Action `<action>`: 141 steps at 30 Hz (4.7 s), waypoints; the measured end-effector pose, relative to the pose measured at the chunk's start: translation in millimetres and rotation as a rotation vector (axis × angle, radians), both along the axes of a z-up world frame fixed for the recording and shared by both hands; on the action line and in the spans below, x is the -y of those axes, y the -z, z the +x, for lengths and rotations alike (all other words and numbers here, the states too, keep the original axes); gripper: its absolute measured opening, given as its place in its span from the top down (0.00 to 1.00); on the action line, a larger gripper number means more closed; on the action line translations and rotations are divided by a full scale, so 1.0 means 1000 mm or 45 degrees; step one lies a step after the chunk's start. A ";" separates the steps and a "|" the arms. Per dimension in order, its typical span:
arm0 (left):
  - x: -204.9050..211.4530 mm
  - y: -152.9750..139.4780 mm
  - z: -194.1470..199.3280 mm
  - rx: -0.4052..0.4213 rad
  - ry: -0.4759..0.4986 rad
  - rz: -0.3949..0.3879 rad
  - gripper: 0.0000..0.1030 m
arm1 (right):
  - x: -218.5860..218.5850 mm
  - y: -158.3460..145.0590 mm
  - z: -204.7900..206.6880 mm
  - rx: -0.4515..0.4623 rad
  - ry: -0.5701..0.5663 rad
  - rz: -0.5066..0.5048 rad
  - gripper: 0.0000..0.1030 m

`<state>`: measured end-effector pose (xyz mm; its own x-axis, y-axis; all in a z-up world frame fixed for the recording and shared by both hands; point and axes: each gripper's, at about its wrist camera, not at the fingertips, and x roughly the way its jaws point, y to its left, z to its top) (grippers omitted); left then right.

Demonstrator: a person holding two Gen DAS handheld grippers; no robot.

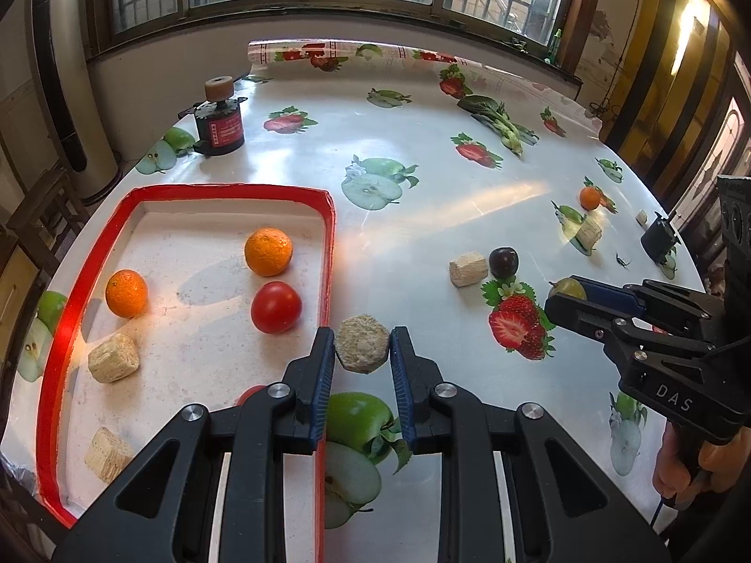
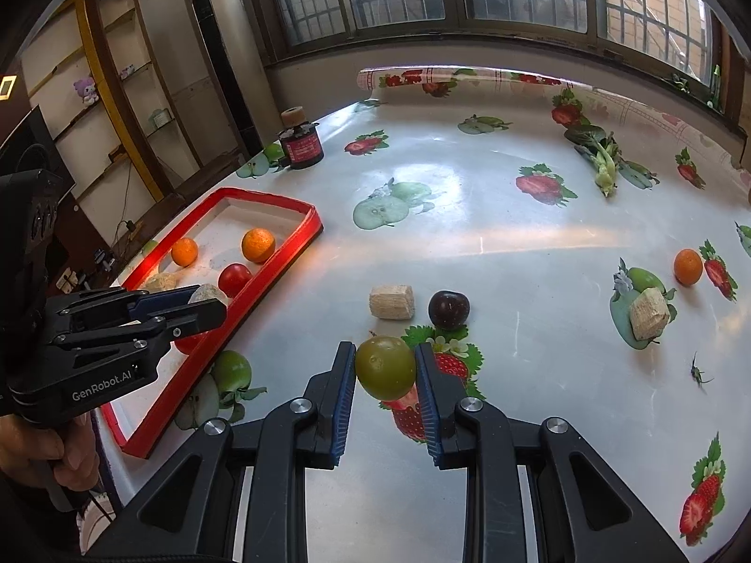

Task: Organize fruits
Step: 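Carry the cream block and green grape over the red tray, then lower the block and grape into the tray and open both tools, then move both open tools back toward the dark plum and the last orange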

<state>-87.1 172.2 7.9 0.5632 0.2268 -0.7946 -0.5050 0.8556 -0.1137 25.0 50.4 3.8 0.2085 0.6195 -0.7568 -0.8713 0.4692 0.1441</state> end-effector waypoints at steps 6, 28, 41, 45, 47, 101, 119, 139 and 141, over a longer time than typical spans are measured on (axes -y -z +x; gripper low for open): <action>-0.007 -0.001 -0.013 0.007 -0.029 -0.002 0.79 | -0.010 -0.001 -0.009 0.005 -0.029 -0.001 0.75; -0.039 0.004 -0.065 0.008 -0.151 -0.020 0.79 | -0.056 -0.002 -0.049 0.014 -0.165 -0.018 0.75; -0.059 0.007 -0.116 0.010 -0.254 -0.017 0.79 | -0.090 0.001 -0.082 0.014 -0.273 -0.031 0.75; -0.064 0.010 -0.136 -0.001 -0.291 -0.019 0.79 | -0.100 0.004 -0.095 0.007 -0.314 -0.034 0.75; -0.068 0.012 -0.147 -0.002 -0.316 -0.023 0.79 | -0.105 0.006 -0.102 0.001 -0.336 -0.036 0.75; -0.061 0.014 -0.149 -0.065 -0.373 -0.008 0.58 | -0.082 0.017 -0.111 -0.061 -0.345 -0.027 0.50; -0.016 0.011 -0.094 -0.067 -0.199 -0.019 0.58 | -0.020 0.019 -0.047 -0.067 -0.139 -0.027 0.50; 0.058 0.006 0.010 -0.044 0.102 -0.055 0.59 | 0.078 0.021 0.044 -0.061 0.178 -0.033 0.50; 0.064 0.007 0.020 -0.048 0.127 -0.061 0.59 | 0.085 0.022 0.054 -0.060 0.203 -0.038 0.50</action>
